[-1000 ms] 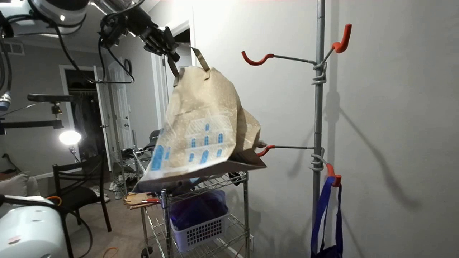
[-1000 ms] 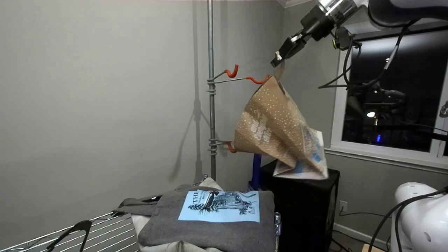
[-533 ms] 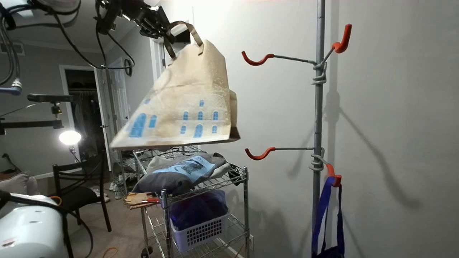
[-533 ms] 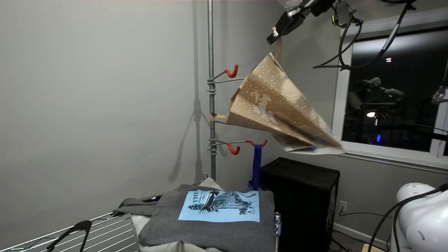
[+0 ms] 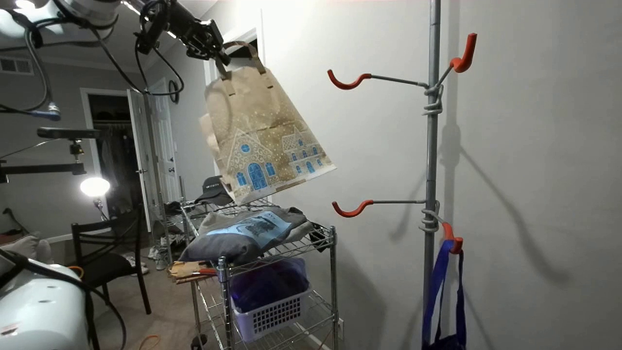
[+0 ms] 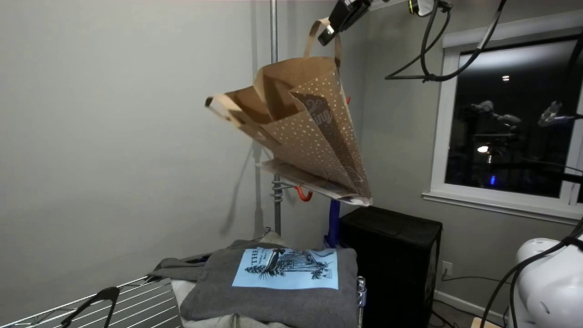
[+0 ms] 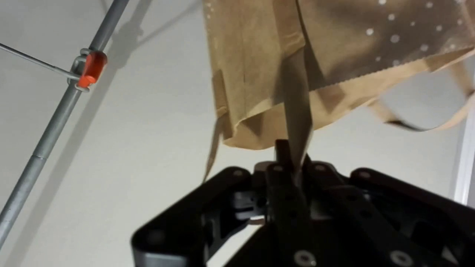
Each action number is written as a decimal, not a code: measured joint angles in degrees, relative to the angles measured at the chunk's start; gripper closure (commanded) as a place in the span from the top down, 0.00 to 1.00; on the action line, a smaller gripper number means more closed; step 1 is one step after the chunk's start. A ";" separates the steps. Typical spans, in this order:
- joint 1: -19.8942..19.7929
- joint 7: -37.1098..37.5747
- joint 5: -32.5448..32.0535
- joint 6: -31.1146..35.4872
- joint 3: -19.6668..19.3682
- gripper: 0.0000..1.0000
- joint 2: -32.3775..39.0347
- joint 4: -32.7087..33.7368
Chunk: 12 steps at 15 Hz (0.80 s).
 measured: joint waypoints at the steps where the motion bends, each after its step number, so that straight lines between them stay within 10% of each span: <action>1: -0.25 0.61 -0.76 -1.00 1.27 0.03 1.01 1.30; 12: -0.69 6.65 -5.83 -5.80 11.22 0.04 11.39 6.71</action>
